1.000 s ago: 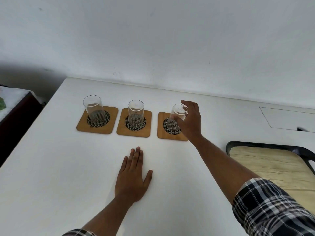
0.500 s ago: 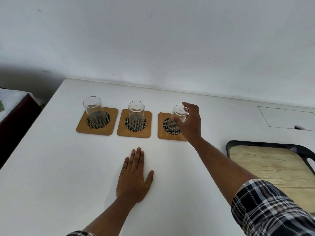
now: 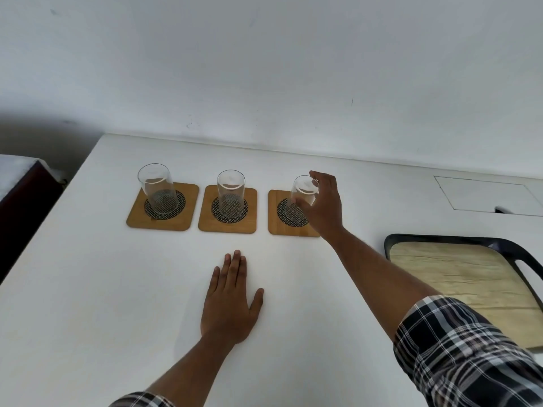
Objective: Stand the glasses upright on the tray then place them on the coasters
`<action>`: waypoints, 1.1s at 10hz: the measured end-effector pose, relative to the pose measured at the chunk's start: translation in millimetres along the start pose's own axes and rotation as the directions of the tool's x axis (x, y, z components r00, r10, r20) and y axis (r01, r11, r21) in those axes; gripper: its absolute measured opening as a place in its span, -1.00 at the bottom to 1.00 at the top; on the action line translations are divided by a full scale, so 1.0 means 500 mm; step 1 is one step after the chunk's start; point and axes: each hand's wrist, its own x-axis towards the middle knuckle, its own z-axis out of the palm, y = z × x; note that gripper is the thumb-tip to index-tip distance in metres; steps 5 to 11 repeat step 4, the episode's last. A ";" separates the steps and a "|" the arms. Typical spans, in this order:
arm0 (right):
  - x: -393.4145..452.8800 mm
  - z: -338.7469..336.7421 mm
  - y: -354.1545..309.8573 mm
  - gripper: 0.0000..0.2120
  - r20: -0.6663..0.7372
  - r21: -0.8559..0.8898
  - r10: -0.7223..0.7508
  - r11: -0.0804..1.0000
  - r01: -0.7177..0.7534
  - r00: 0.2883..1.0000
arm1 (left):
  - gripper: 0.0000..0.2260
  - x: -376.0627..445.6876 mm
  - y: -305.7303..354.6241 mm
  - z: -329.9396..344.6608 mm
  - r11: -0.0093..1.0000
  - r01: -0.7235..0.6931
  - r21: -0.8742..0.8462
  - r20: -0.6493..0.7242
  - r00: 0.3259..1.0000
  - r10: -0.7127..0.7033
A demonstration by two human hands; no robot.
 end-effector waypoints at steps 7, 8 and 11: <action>-0.093 -0.023 -0.036 -0.04 0.051 -0.063 0.127 0.990 -0.124 0.991 | -0.28 -0.001 0.000 -0.005 1.000 -0.017 0.017 0.013 1.000 0.017; -0.093 -0.023 -0.036 -0.04 0.051 -0.063 0.127 0.990 -0.124 0.991 | -0.28 -0.001 0.000 -0.005 1.000 -0.017 0.017 0.013 1.000 0.017; -0.093 -0.023 -0.036 -0.04 0.051 -0.063 0.127 0.990 -0.124 0.991 | -0.28 -0.001 0.000 -0.005 1.000 -0.017 0.017 0.013 1.000 0.017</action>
